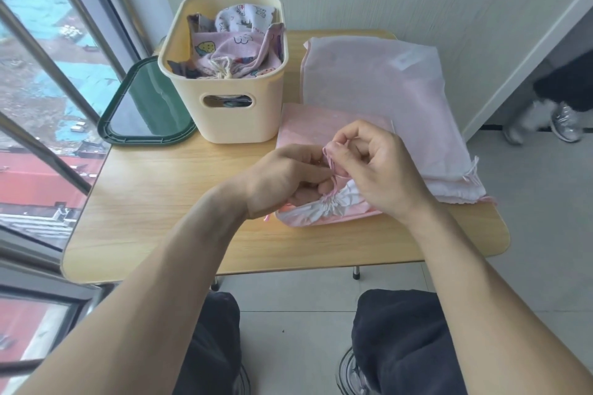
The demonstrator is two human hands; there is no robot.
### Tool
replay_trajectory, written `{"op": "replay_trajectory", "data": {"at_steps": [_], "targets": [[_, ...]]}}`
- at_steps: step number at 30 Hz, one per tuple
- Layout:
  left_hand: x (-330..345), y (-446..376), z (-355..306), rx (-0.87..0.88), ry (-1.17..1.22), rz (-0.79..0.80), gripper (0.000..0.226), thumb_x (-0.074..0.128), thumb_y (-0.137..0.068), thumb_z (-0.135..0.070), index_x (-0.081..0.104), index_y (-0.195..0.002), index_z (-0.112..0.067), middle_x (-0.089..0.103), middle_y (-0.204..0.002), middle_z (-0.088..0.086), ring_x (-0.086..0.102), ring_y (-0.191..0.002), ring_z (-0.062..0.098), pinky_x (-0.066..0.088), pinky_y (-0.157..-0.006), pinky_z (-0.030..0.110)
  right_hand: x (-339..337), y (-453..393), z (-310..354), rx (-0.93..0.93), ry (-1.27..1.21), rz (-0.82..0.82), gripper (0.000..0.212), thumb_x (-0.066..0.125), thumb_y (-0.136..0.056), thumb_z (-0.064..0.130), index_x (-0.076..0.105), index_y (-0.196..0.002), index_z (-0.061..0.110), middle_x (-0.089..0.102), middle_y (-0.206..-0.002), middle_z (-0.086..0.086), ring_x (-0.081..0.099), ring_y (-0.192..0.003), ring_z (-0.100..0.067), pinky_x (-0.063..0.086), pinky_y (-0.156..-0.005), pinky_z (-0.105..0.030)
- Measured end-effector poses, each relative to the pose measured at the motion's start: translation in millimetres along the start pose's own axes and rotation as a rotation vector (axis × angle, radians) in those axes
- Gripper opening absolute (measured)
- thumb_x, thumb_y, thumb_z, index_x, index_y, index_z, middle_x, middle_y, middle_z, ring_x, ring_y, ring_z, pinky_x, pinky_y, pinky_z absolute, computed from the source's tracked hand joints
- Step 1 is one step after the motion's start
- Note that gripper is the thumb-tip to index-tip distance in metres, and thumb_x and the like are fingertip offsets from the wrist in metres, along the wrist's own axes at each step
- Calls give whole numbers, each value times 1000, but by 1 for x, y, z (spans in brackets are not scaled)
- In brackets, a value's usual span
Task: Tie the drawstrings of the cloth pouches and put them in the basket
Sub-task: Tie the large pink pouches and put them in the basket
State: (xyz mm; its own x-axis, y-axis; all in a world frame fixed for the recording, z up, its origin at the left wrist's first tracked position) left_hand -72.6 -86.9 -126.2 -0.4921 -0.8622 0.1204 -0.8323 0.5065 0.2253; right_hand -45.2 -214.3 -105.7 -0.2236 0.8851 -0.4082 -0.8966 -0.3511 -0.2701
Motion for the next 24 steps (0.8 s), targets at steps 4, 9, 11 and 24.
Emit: {"op": "replay_trajectory", "data": {"at_steps": [4,9,11,24], "targets": [[-5,-3,4,15,-13,-90,18,47,-103,-12,58,-90,-9,49,-68,6,31,-51,9,23,-44,16,-1,1,0,82,-47,-23,19,65,-99,22,59,-86,9,68,-64,-3,57,-59,-18,47,-63,-28],[-12,-7,7,92,-127,-343,20,48,-104,-14,51,-85,-8,59,-69,8,43,-57,16,35,-53,20,-2,1,-7,174,94,188,23,69,-75,34,61,-67,14,63,-65,-8,53,-63,-25,45,-63,-43],[-11,-7,7,124,-239,-395,21,53,-103,-15,50,-84,-6,64,-71,9,51,-57,14,42,-56,25,-4,2,-11,206,191,212,28,65,-63,45,66,-67,17,66,-72,-8,59,-71,-25,50,-71,-43],[-14,3,-5,201,-466,-570,24,64,-97,-22,62,-82,-4,72,-69,7,59,-54,9,48,-52,22,4,8,-22,265,98,252,21,81,-84,35,74,-84,15,75,-85,4,68,-88,-2,49,-84,-18]]}}
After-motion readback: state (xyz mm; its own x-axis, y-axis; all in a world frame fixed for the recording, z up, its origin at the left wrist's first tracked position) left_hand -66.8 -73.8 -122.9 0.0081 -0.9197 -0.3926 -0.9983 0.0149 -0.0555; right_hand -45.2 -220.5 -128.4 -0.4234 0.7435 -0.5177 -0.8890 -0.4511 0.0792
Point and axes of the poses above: each hand's wrist, its own y-axis away from the middle knuckle, its own x-axis out of the palm, z = x × y, the point moved 6 cm from there along -y, towards the middle knuckle
